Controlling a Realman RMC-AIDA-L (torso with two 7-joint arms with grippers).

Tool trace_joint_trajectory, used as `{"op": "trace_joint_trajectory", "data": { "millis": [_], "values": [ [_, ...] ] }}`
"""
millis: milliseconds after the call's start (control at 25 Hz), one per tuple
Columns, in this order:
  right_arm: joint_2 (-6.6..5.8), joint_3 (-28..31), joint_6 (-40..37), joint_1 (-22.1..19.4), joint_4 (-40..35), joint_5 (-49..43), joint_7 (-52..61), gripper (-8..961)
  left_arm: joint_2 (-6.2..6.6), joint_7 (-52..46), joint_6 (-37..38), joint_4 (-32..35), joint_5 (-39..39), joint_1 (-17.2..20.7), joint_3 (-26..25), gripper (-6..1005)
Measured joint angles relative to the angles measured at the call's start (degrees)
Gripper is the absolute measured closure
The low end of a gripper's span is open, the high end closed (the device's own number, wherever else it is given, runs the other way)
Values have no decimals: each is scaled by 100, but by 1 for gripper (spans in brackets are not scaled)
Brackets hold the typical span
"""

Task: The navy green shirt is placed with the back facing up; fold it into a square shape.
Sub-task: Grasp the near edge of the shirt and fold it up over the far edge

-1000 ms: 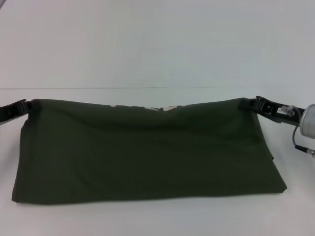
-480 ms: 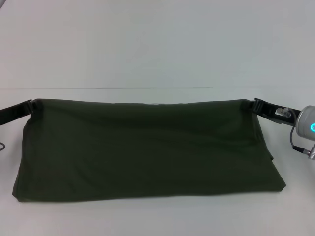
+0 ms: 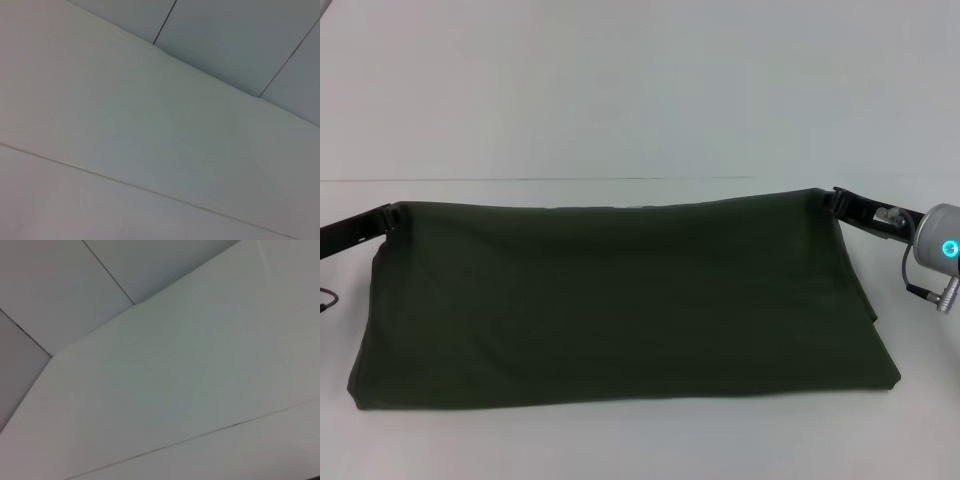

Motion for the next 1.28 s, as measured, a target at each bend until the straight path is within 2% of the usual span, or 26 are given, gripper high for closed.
{"op": "trace_joint_trajectory", "data": {
  "millis": [320,840,1120,1280],
  "values": [
    [14,-86,433,122,301,316,-448,922,-72,100,-110,-51,-85,-16,0,953],
    [15,-126,471,115,304,423,-485,910,-79,226,-211,-118,-243,4,-1,914],
    [14,-126,511,141,304,430,-488,902,-133,333,-374,-148,-448,19,-3,894],
    [15,-126,519,143,304,440,-490,764,-170,427,-547,-150,-780,97,-9,882]
  ]
}}
